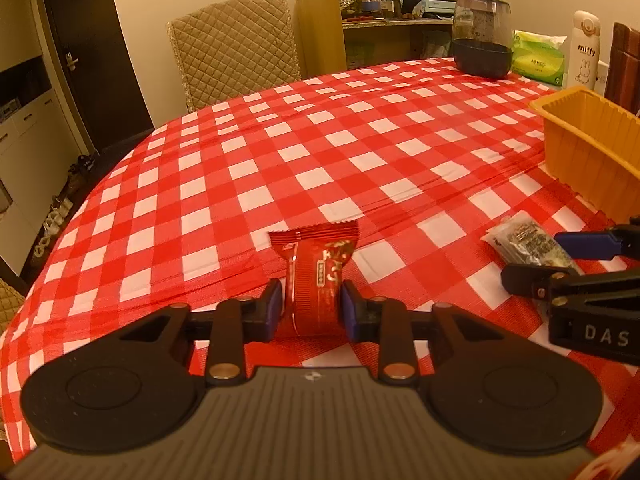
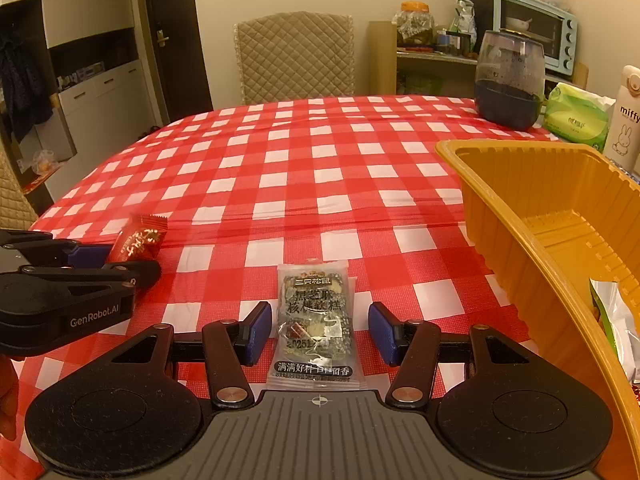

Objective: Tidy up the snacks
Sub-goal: 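Carry both packets over the orange tray and lower them inside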

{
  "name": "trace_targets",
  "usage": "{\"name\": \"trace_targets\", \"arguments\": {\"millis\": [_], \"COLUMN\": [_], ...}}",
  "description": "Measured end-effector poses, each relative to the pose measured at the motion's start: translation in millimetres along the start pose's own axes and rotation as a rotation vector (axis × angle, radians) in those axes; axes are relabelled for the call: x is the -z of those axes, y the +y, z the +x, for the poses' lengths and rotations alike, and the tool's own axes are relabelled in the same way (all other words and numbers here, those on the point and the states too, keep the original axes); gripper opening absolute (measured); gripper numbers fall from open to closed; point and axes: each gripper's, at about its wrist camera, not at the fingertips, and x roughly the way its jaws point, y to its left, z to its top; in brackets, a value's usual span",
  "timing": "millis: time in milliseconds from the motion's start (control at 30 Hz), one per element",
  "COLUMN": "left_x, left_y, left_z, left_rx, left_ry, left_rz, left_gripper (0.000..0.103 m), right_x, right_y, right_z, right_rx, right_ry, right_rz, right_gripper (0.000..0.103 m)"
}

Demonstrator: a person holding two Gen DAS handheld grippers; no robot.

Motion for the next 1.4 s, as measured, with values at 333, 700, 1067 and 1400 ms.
{"name": "trace_targets", "arguments": {"millis": [333,700,1067,1400], "left_x": [-5,-6,9,15], "left_y": [-5,-45,-107,-139], "left_z": [-26,-95,-181,-238], "left_rx": [-0.008,-0.014,-0.006,0.005], "left_ry": [-0.016,-0.047,-0.084,-0.113], "left_rz": [-0.014,-0.071,-0.149,-0.176], "left_gripper": [0.024,0.024,0.024,0.024], "right_x": [-1,-6,-3,7], "right_y": [-5,-19,-50,-75], "right_z": [-6,-65,-159,-222], "right_rx": [-0.010,-0.035,-0.021,-0.008], "right_ry": [0.020,-0.027,-0.087,-0.124], "right_rz": [0.012,0.018,0.041,0.065], "right_gripper": [0.039,0.039,0.039,0.039]}}
